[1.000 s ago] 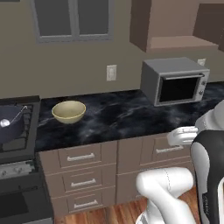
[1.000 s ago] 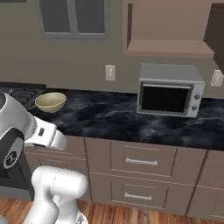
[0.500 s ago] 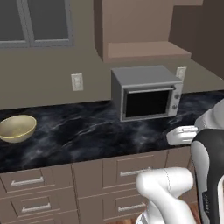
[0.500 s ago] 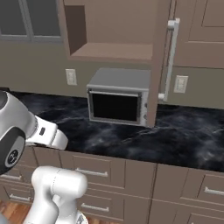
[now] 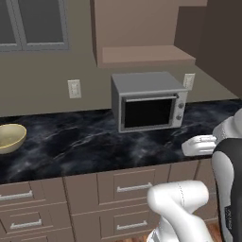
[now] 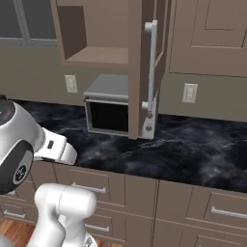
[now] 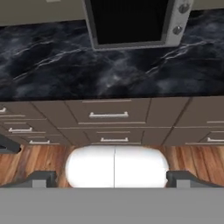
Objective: Open the cabinet and move the ladle to the pot. Then close the cabinet.
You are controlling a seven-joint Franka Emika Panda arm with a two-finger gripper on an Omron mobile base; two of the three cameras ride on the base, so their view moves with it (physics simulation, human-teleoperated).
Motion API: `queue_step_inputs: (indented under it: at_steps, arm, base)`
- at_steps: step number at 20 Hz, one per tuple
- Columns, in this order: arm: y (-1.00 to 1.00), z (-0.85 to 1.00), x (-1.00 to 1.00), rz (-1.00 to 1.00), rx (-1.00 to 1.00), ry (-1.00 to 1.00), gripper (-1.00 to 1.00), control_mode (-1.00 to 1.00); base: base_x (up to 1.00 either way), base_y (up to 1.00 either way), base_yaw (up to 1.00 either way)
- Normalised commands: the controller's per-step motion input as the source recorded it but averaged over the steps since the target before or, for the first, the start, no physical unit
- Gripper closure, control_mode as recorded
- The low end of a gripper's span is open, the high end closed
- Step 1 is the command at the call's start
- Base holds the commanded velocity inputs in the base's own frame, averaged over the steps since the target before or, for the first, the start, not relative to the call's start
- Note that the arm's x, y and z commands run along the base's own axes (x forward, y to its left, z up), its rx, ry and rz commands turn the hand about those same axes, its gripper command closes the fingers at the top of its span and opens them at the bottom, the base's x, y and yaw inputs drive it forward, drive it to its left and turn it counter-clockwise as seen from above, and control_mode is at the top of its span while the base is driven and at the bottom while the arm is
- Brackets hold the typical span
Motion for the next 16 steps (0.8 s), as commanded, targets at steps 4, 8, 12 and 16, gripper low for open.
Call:
queue_step_inputs:
  at_steps: [4, 8, 12, 16]
  arm:
    - [-0.04, 0.26, -0.24, 0.02, 0.02, -0.21, -1.00, -1.00]
    - [-0.15, 0.66, -0.47, 0.00, 0.00, -0.44, -1.00, -1.00]
    - [-0.06, 0.65, -0.25, 0.00, 0.01, -0.48, -1.00, -1.00]
    - [-0.39, 0.46, 0.28, 0.00, 0.07, -0.24, -1.00, -1.00]
  base:
    - [0.00, 0.00, 0.00]
    - [0.00, 0.00, 0.00]
    - [0.00, 0.00, 0.00]
    - [0.00, 0.00, 0.00]
